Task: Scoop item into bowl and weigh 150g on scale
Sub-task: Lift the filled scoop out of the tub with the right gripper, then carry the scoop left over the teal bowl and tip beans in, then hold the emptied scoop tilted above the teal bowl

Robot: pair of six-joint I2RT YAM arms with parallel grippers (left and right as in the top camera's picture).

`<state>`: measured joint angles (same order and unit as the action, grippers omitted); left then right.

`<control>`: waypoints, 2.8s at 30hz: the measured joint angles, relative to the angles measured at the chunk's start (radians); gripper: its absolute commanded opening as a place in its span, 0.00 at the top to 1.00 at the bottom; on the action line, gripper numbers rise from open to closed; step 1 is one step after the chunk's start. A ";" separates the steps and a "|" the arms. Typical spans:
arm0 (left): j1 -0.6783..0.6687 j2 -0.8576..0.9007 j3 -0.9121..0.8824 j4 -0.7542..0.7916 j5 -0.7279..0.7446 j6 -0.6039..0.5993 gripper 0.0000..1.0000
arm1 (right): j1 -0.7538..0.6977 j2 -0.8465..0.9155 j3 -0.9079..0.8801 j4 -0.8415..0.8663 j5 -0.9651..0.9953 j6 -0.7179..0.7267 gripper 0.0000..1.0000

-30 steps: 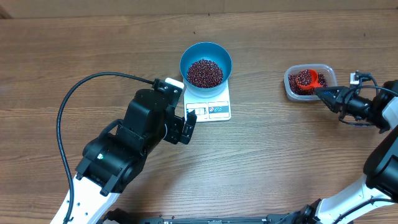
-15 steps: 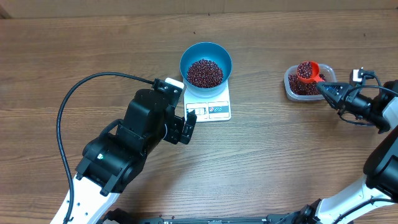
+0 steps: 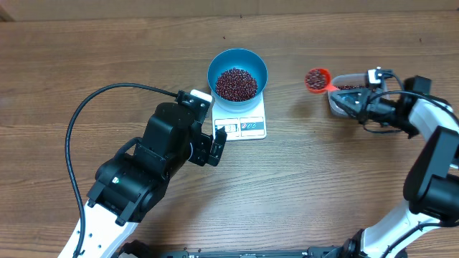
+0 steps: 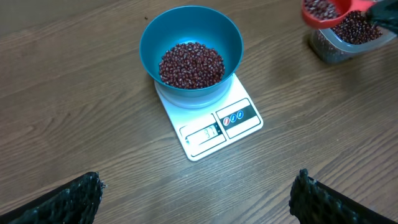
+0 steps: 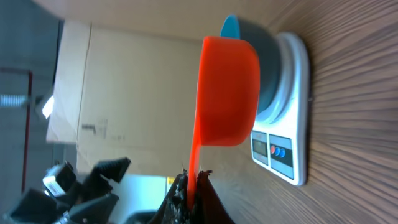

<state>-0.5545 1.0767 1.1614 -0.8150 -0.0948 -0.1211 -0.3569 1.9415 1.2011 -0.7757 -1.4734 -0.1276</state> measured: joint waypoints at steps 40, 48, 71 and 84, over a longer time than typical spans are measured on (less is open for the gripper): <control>0.000 0.000 0.000 0.000 0.000 0.000 0.00 | 0.441 0.001 -0.010 0.977 0.271 0.415 0.96; 0.000 0.000 0.000 0.000 0.000 0.000 0.00 | 0.451 0.001 -0.010 0.975 0.366 0.225 0.96; 0.000 0.000 0.000 0.000 0.000 0.000 0.01 | 0.456 0.001 -0.010 0.959 0.428 -0.300 0.96; 0.000 0.000 0.000 0.000 0.000 0.000 0.00 | 0.456 0.001 -0.010 0.958 0.431 -0.344 0.96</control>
<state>-0.5545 1.0767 1.1614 -0.8150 -0.0948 -0.1211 0.0990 1.9427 1.1908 0.1825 -1.0428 -0.4717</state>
